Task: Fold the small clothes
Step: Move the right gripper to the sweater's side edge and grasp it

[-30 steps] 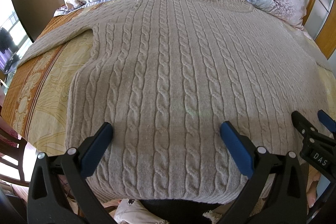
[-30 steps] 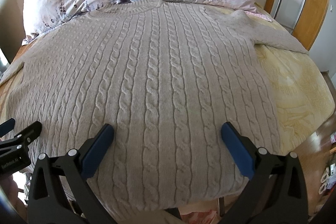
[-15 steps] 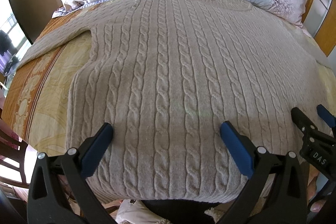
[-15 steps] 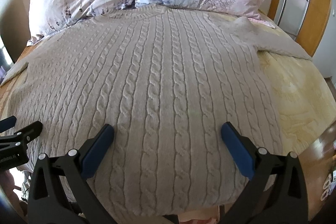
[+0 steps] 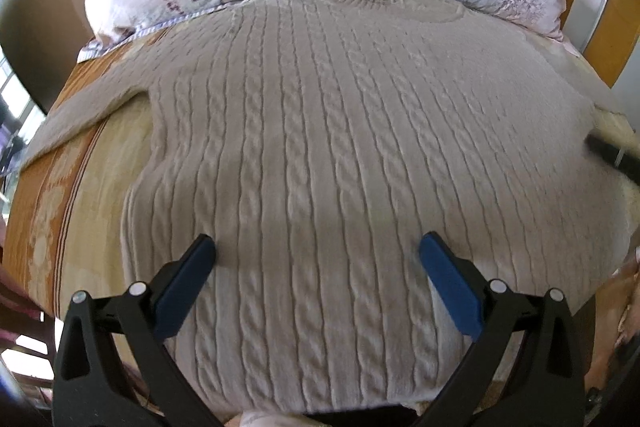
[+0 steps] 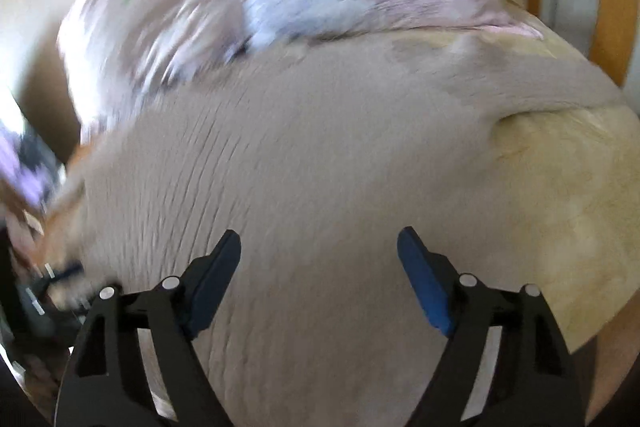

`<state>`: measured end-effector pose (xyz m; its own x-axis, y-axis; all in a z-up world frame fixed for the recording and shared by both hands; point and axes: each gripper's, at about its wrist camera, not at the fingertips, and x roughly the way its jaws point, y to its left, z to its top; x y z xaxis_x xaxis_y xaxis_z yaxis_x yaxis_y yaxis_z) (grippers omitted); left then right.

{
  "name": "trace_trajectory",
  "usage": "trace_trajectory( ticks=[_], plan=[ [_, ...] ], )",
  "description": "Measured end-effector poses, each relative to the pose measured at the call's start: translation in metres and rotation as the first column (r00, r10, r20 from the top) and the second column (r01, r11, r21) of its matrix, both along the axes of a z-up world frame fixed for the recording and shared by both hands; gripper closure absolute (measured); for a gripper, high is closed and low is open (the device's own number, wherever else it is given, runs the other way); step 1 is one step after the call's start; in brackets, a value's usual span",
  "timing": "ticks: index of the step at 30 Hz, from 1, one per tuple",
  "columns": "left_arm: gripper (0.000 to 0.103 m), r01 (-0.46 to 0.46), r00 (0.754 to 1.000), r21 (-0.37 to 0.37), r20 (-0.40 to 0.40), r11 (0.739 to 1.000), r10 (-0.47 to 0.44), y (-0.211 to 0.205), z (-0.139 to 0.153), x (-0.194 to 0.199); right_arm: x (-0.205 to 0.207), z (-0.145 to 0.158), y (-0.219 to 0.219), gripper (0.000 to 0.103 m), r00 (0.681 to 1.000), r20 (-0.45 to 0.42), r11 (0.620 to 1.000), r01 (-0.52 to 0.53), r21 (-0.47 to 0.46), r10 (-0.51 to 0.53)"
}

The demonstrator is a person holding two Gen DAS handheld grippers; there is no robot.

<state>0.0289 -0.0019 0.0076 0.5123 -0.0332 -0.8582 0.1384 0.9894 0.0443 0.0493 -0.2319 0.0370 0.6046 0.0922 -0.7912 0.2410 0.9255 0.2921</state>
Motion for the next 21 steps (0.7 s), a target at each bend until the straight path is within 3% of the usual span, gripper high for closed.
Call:
trace_trajectory(
  ticks=[5, 8, 11, 13, 15, 21],
  plan=[
    [0.002, 0.04, 0.999, -0.051, 0.025, 0.998, -0.039, -0.001, 0.006, 0.026, 0.024, 0.008, -0.106, 0.032, 0.971, -0.009, 0.964, 0.238, 0.118, -0.239],
    [0.002, 0.092, 0.995, -0.115, 0.047, 0.989, -0.087, -0.001, 0.012, 0.041, 0.034, -0.007, -0.17, 0.045, 0.928, -0.077, 0.903, 0.372, 0.215, -0.364],
    [0.002, 0.101, 0.992, -0.046, 0.077, 0.994, -0.097, -0.006, 0.017, 0.051, 0.034, -0.027, -0.22, 0.051, 0.872, -0.142, 0.822, 0.489, 0.292, -0.468],
    [0.002, 0.11, 0.99, 0.007, 0.084, 0.994, -0.11, -0.009, 0.019, 0.06, 0.031, -0.039, -0.242, 0.054, 0.833, -0.178, 0.765, 0.552, 0.332, -0.524],
    [0.002, 0.121, 0.99, 0.009, 0.076, 0.993, -0.122, -0.009, 0.022, 0.067, 0.027, -0.049, -0.256, 0.058, 0.805, -0.204, 0.724, 0.591, 0.357, -0.557],
    [0.002, 0.142, 0.989, -0.105, 0.042, 0.984, -0.139, -0.001, 0.028, 0.091, 0.025, -0.058, -0.274, 0.067, 0.766, -0.187, 0.661, 0.63, 0.408, -0.614]
  ],
)
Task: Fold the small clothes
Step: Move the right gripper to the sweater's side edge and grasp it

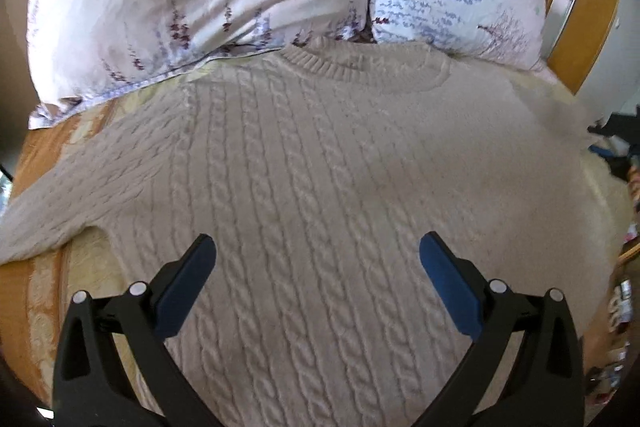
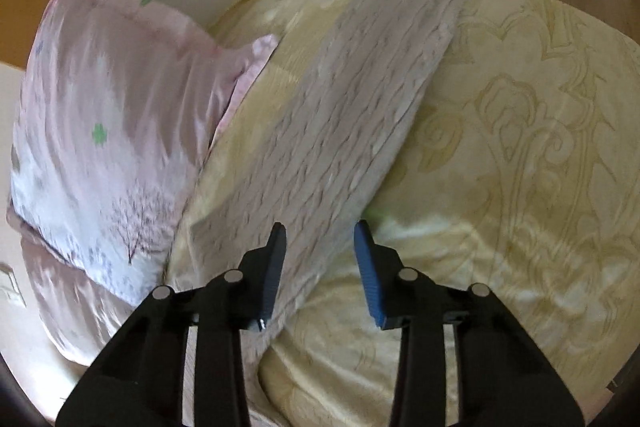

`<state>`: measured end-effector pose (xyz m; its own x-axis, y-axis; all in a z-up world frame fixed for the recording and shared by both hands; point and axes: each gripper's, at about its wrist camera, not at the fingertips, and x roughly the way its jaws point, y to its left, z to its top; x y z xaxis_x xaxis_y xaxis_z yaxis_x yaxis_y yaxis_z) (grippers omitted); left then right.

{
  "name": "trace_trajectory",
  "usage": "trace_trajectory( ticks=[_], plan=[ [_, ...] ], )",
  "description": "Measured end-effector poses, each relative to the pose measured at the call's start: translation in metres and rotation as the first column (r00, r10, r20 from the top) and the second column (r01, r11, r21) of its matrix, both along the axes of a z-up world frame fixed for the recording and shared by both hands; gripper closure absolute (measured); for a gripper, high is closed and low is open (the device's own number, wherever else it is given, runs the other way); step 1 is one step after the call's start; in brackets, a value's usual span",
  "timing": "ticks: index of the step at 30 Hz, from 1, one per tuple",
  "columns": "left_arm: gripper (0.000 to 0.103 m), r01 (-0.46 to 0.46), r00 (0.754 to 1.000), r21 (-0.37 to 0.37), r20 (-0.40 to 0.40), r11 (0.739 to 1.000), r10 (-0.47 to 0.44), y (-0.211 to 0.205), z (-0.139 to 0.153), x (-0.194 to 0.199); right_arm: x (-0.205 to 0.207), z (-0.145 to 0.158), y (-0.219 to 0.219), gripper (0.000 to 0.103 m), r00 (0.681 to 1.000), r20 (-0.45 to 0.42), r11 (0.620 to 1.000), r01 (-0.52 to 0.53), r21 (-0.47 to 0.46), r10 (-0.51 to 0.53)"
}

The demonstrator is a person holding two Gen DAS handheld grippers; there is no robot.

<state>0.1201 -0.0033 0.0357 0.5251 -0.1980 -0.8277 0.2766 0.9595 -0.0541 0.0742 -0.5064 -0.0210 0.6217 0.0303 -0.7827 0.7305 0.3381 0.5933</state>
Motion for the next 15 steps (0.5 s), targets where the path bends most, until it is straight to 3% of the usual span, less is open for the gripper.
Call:
trace_trajectory(
  ticks=[4, 7, 15],
  plan=[
    [0.002, 0.016, 1.0, -0.065, -0.008, 0.998, -0.016, -0.001, 0.002, 0.008, -0.011, 0.0, -0.021, 0.074, 0.997, 0.028, 0.998, 0.066, -0.001, -0.066],
    [0.002, 0.021, 0.999, -0.086, -0.022, 0.996, -0.023, -0.006, 0.001, 0.015, -0.014, -0.002, -0.029, 0.087, 0.995, 0.021, 0.994, 0.098, -0.05, -0.097],
    [0.002, 0.037, 0.996, -0.21, -0.076, 0.977, -0.054, -0.012, 0.002, 0.033, -0.016, 0.008, -0.026, 0.092, 0.995, 0.069, 0.986, 0.083, -0.146, -0.074]
  ],
)
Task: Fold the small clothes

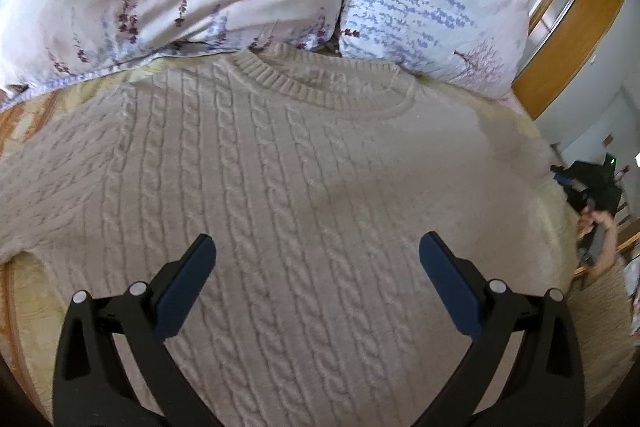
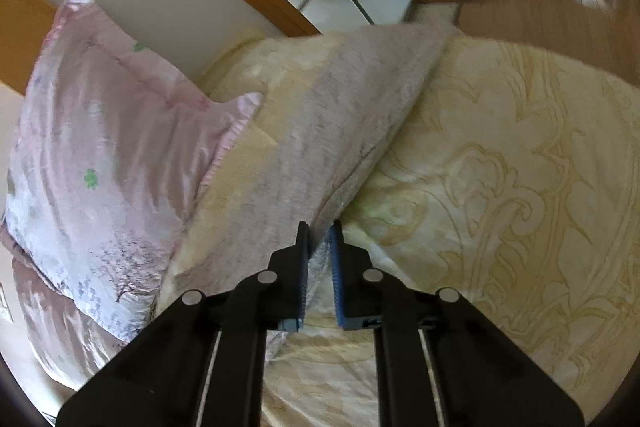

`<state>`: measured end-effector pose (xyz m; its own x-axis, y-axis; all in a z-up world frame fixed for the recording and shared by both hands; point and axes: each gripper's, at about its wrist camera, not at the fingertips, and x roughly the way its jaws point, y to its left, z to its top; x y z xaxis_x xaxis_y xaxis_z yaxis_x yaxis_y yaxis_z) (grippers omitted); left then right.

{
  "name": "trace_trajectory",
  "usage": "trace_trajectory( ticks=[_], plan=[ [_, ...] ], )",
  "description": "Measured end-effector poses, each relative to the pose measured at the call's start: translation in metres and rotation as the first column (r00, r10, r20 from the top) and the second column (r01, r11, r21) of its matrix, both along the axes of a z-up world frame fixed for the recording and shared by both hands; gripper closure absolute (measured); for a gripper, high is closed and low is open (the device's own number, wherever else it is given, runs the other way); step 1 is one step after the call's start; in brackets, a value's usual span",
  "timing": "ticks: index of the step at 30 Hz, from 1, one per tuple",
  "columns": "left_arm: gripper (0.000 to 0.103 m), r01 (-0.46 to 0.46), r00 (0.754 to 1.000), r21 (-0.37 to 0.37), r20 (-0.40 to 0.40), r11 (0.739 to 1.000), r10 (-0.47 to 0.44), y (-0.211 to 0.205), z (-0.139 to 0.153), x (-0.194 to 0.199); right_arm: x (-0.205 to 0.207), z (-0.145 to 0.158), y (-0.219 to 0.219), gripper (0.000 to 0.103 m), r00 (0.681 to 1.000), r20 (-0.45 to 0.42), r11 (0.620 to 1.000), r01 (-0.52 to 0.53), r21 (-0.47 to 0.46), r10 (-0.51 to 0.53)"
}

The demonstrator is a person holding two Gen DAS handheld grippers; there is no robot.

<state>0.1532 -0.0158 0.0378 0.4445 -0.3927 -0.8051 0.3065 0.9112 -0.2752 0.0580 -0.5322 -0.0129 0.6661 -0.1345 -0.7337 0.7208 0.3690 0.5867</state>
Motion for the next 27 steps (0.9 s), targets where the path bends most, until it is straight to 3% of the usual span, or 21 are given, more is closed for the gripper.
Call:
trace_trajectory(
  ticks=[5, 9, 12, 15, 19, 23, 27],
  plan=[
    [0.002, 0.002, 0.999, -0.05, 0.037, 0.999, 0.0, 0.001, 0.004, 0.006, 0.012, 0.032, 0.016, 0.093, 0.997, 0.028, 0.988, -0.064, -0.14, 0.068],
    [0.007, -0.003, 1.0, -0.161, -0.002, 0.987, 0.003, 0.01, 0.002, 0.016, 0.024, 0.068, 0.046, 0.093, 0.981, 0.065, 0.949, -0.157, -0.274, 0.181],
    [0.01, -0.014, 1.0, -0.216, -0.025, 0.976, 0.008, 0.015, 0.0, 0.022, 0.038, 0.097, 0.087, 0.093, 0.943, 0.098, 0.89, -0.262, -0.373, 0.319],
    [0.012, -0.033, 0.998, -0.258, -0.053, 0.966, 0.02, 0.021, 0.0, 0.025, 0.054, 0.112, 0.139, 0.093, 0.87, 0.127, 0.82, -0.388, -0.421, 0.477],
    [0.013, -0.083, 0.995, -0.303, -0.085, 0.949, 0.06, 0.029, -0.004, 0.028, 0.078, 0.094, 0.22, 0.093, 0.763, 0.063, 0.717, -0.572, -0.398, 0.644],
    [0.016, -0.109, 0.989, -0.32, -0.128, 0.941, 0.071, 0.028, -0.012, 0.032, 0.096, 0.042, 0.275, 0.093, 0.683, -0.039, 0.648, -0.709, -0.278, 0.73],
    [0.018, -0.098, 0.984, -0.337, -0.171, 0.936, 0.041, 0.021, -0.02, 0.033, 0.094, 0.013, 0.28, 0.09, 0.686, -0.061, 0.671, -0.724, -0.162, 0.725]
  ],
)
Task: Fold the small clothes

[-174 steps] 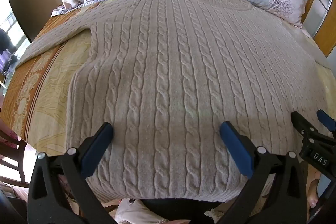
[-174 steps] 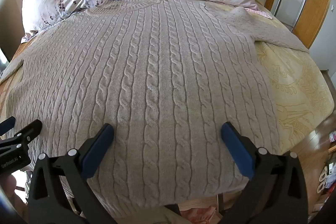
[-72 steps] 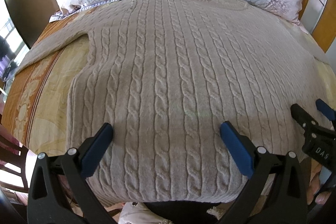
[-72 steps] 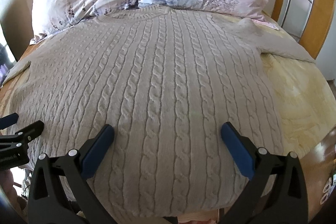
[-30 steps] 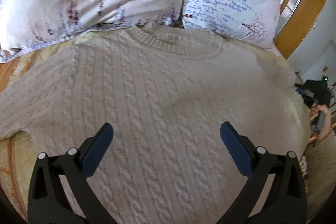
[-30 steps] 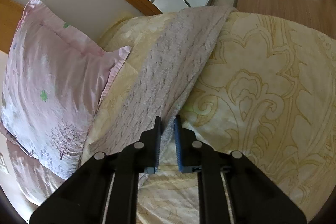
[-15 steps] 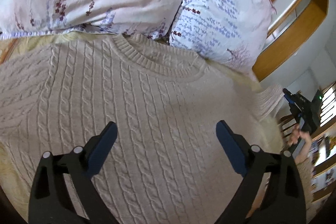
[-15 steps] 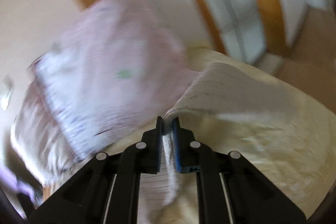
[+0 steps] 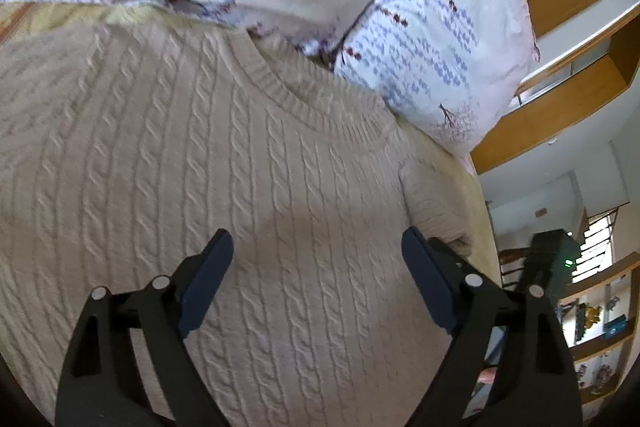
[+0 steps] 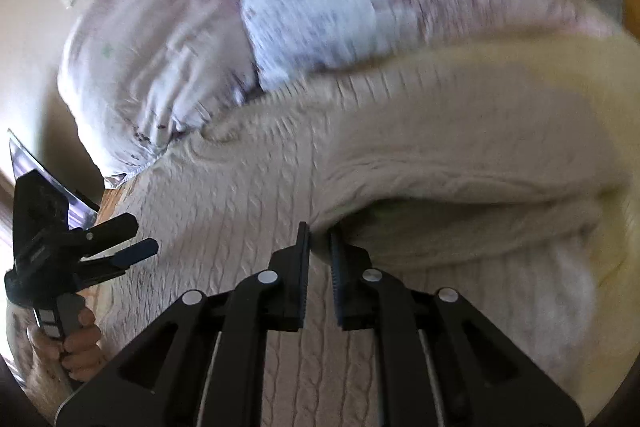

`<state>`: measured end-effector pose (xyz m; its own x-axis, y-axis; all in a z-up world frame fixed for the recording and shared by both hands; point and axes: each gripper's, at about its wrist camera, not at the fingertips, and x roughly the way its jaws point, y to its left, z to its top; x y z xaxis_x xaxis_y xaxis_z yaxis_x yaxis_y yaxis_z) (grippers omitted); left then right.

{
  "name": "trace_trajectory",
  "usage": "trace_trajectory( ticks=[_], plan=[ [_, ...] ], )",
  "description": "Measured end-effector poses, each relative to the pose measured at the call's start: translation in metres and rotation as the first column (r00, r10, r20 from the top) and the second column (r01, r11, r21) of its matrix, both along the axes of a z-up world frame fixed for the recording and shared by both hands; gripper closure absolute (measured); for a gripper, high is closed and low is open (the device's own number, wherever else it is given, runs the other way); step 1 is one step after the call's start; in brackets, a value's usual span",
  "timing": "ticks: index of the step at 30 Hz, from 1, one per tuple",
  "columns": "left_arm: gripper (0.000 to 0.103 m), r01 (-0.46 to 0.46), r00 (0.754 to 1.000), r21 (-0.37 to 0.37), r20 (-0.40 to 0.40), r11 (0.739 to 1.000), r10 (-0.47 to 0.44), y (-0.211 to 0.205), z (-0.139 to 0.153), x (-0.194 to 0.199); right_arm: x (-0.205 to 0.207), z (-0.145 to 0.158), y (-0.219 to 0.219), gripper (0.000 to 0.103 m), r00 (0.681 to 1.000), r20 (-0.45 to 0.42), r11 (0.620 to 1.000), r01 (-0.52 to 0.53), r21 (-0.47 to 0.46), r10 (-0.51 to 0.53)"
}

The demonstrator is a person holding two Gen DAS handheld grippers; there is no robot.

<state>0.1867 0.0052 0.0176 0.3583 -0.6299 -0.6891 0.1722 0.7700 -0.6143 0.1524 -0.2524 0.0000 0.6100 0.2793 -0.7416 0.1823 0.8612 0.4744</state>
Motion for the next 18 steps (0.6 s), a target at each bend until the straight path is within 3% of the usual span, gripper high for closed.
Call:
trace_trajectory(
  ticks=[1, 2, 4, 5, 7, 10, 11, 13, 15, 18],
  plan=[
    [0.018, 0.005, 1.0, -0.004, -0.007, 1.0, -0.005, -0.002, -0.001, 0.0, -0.003, -0.002, -0.006, 0.087, 1.0, -0.006, 0.999, 0.018, 0.042, -0.018],
    [0.018, 0.008, 1.0, -0.008, -0.015, 1.0, -0.008, -0.003, -0.002, 0.001, -0.007, -0.003, -0.011, 0.078, 0.999, -0.007, 0.996, 0.032, 0.078, -0.031],
    [0.018, 0.006, 0.999, -0.022, -0.032, 1.0, -0.006, -0.004, -0.005, 0.002, -0.012, 0.0, -0.023, 0.057, 0.997, -0.002, 0.982, 0.071, 0.174, -0.071],
    [0.018, 0.003, 0.999, -0.031, -0.043, 1.0, -0.004, -0.004, -0.006, 0.003, -0.014, 0.002, -0.03, 0.037, 0.995, -0.002, 0.977, 0.1, 0.19, -0.102],
    [0.018, -0.004, 0.998, -0.054, -0.067, 0.999, 0.0, -0.002, -0.01, 0.005, -0.024, 0.005, -0.046, 0.032, 0.981, 0.009, 0.956, 0.185, 0.226, -0.192],
    [0.023, -0.017, 0.997, -0.066, -0.082, 0.998, 0.012, 0.003, -0.012, 0.006, -0.033, -0.001, -0.07, 0.035, 0.951, -0.026, 0.903, 0.3, 0.308, -0.308],
    [0.025, -0.023, 0.996, -0.065, -0.088, 0.998, 0.018, 0.005, -0.013, 0.007, -0.032, -0.003, -0.078, 0.041, 0.936, -0.043, 0.886, 0.345, 0.31, -0.349],
    [0.028, -0.033, 0.995, -0.071, -0.097, 0.997, 0.026, 0.011, -0.014, 0.007, -0.032, 0.0, -0.089, 0.053, 0.906, -0.083, 0.872, 0.423, 0.246, -0.416],
    [0.03, -0.043, 0.994, -0.079, -0.107, 0.996, 0.034, 0.016, -0.015, 0.007, -0.028, 0.006, -0.094, 0.075, 0.89, -0.081, 0.873, 0.456, 0.175, -0.449],
    [0.034, -0.067, 0.991, -0.093, -0.124, 0.993, 0.055, 0.027, -0.016, 0.006, -0.012, 0.024, -0.084, 0.092, 0.896, -0.031, 0.895, 0.443, 0.052, -0.442]
  ],
)
